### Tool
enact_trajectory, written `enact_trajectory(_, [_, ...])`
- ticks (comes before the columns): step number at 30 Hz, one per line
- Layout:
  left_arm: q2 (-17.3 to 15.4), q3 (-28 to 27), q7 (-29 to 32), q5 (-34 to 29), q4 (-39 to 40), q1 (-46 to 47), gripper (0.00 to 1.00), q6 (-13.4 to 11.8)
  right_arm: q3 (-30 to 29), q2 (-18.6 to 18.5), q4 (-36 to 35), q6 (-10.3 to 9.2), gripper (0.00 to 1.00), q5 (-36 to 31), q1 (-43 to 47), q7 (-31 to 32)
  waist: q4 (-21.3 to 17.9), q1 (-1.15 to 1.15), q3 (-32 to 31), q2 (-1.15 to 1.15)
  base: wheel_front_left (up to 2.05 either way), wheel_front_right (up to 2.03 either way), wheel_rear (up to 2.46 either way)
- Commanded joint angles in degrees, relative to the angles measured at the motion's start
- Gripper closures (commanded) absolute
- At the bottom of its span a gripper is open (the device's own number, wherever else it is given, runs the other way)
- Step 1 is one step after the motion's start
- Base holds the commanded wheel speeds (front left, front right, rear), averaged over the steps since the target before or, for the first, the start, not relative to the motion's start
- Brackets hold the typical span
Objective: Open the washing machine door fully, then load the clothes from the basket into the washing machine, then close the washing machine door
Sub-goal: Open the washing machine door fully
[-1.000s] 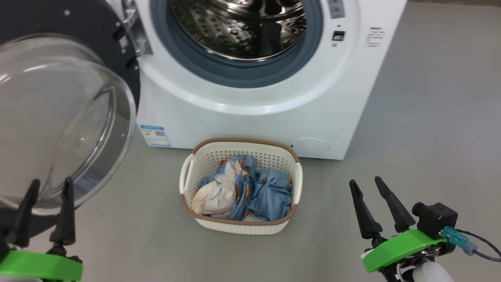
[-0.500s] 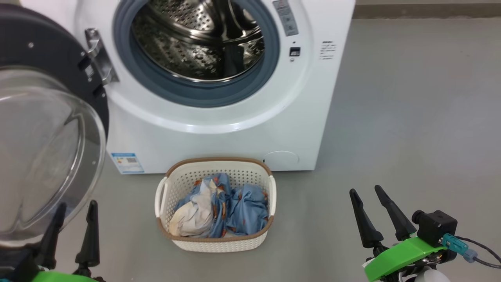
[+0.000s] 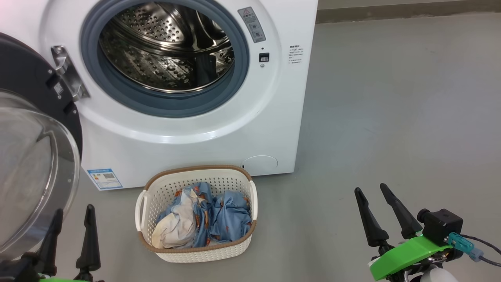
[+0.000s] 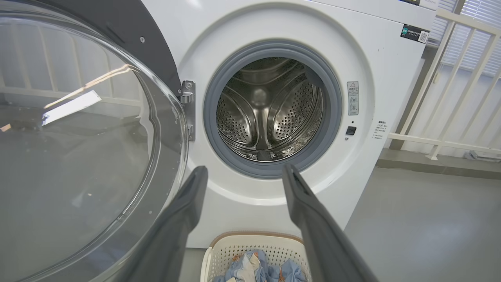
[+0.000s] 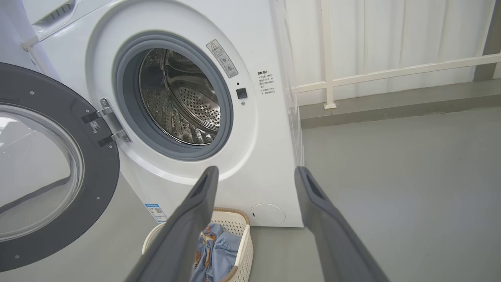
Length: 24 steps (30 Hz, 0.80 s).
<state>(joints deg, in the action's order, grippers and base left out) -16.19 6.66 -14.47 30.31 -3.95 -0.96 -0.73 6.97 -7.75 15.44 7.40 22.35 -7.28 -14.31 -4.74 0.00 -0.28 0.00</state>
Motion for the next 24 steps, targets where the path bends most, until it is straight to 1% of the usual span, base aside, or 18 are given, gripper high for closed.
enact_trajectory(1, [-0.9, -2.7, -0.5, -0.7, 1.5, 0.8, 0.00, 0.5, 1.5, -0.6, -1.7, 0.09, 0.00, 0.4, -1.0, -0.7, -0.3, 0.00, 0.0, 0.00, 0.00, 0.00, 0.00])
enact_trajectory(11, [1.7, -4.7, -0.5, -2.0, 0.6, 0.3, 0.00, 3.8, 1.0, -0.8, -2.3, 0.09, 0.00, -0.2, -1.3, -0.7, -0.3, 0.00, 0.1, 0.00, 0.00, 0.00, 0.00])
enact_trajectory(24, [2.8, -6.3, -0.5, -4.3, 0.1, 0.3, 0.00, 5.4, 1.0, -0.7, -2.5, 0.09, 0.00, -0.3, -1.3, -0.7, -0.1, 0.00, 0.4, 0.00, 0.00, 0.00, 0.00])
